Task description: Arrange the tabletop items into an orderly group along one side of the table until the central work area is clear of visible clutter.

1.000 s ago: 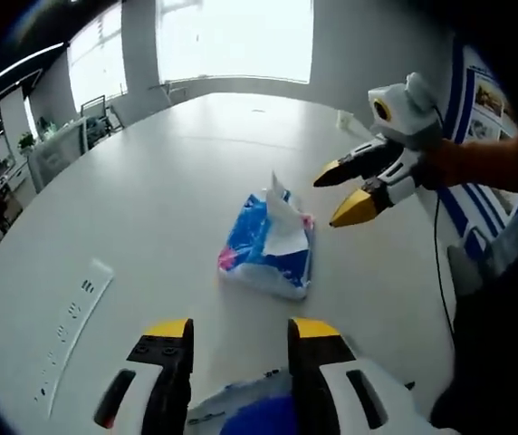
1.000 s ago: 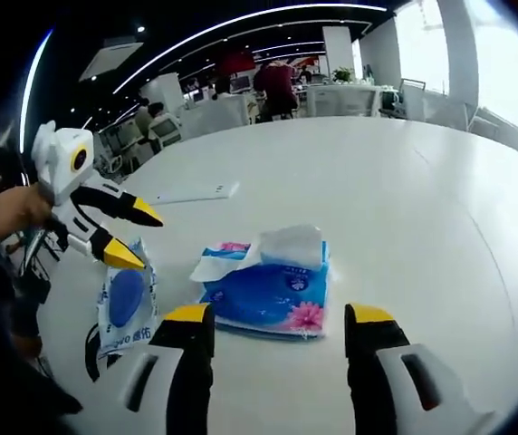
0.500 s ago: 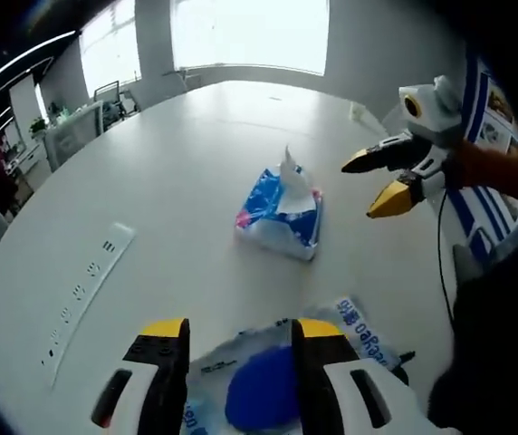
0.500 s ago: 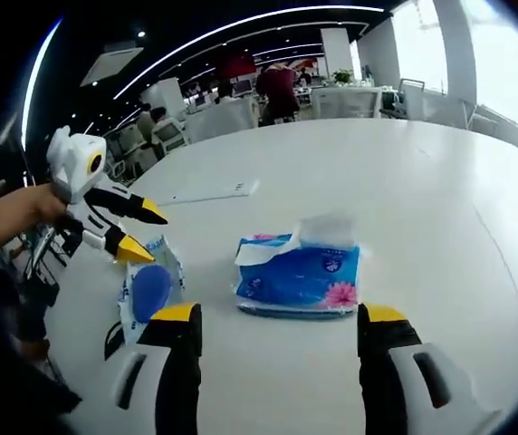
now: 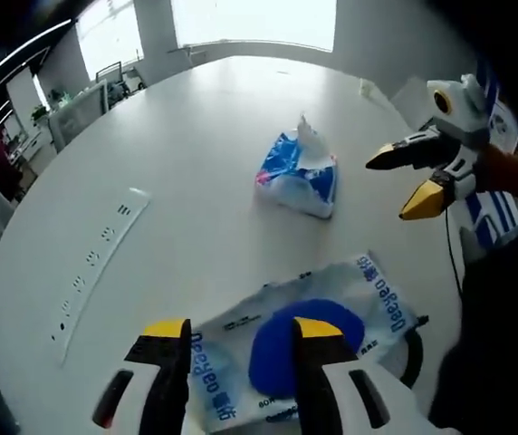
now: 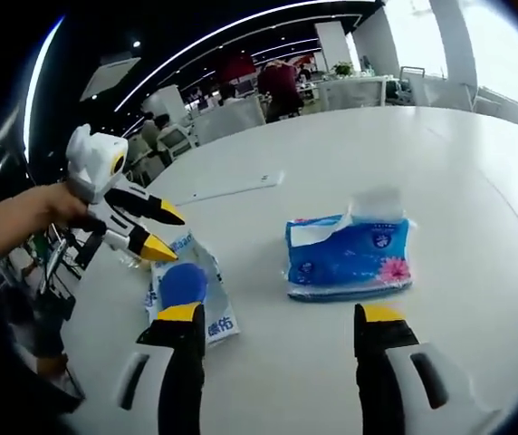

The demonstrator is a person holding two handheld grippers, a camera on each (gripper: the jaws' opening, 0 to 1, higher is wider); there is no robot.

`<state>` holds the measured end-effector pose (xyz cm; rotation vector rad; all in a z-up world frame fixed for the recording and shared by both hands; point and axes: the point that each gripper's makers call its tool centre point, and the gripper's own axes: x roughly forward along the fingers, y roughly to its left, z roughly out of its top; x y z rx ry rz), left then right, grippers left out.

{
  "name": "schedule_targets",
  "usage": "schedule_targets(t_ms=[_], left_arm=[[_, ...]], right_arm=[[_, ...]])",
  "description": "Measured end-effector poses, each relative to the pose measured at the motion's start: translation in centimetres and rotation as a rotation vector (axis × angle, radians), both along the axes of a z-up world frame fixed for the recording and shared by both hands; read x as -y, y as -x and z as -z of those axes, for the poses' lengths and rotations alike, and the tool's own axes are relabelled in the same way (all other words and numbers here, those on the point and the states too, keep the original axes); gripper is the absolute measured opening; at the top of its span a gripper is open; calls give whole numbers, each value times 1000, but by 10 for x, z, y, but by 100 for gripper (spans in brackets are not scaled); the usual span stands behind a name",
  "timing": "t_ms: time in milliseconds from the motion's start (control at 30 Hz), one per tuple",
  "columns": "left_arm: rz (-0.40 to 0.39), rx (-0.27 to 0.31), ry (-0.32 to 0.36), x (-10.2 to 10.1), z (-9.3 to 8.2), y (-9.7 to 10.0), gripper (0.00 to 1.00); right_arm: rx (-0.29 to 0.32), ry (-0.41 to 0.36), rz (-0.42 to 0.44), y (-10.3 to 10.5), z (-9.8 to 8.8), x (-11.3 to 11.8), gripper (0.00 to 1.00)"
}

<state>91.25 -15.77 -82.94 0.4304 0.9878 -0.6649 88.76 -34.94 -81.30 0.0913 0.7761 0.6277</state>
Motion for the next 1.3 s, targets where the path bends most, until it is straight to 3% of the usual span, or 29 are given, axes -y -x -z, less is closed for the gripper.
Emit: schedule_targets(t_ms=[333,600,800,1000,1167,1300], left_arm=[[-32,-85,-16,-12,8,1,39],[-64,-111,-45,-24,15,-7,38],[-90,-150,-62,-31,22,-1,38],[-82,-195,-71,-35,32,6,32],[-63,-198,-92,-38,34,7,27],[-66,-212,-108,-43,38,8,19]], right_arm=[[-62,-44,26,13,8,-18,54],[-126,-49,1,36,25,-33,48],[-167,-74,-1,46,33,-46,46],[-238,-123,3,56,38,-58,34],[-305,-163,1,64,44,-68,27],[-325,-168,5,67,44,-69,16]])
